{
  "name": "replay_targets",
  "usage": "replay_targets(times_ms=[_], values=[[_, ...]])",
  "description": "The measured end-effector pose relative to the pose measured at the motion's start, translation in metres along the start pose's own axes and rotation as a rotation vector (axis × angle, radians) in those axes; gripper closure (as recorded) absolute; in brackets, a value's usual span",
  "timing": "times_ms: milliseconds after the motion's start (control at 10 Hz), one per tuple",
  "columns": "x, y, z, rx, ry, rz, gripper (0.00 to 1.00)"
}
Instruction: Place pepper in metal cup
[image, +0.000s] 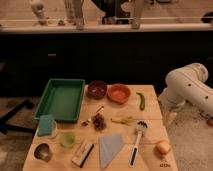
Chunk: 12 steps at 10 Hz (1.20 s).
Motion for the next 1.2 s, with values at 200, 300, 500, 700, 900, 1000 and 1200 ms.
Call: replay_targets(times_ms=[200, 300, 500, 700, 900, 1000, 1200], values=[[0.000, 0.000, 0.000, 0.000, 0.000, 0.000, 0.20], [0.000, 0.000, 0.000, 0.000, 0.000, 0.000, 0.20], [0.000, 0.000, 0.000, 0.001, 0.000, 0.000, 0.20], [0.005, 0.004, 0.004, 0.006, -0.017, -0.022, 0.20], [0.003, 0.002, 0.006, 0.009, -0.089, -0.106, 0.20], [0.003, 0.003, 0.007, 0.006, -0.113, -0.147, 0.20], [-0.008, -0.006, 0.011, -0.004, -0.164, -0.273, 0.20]])
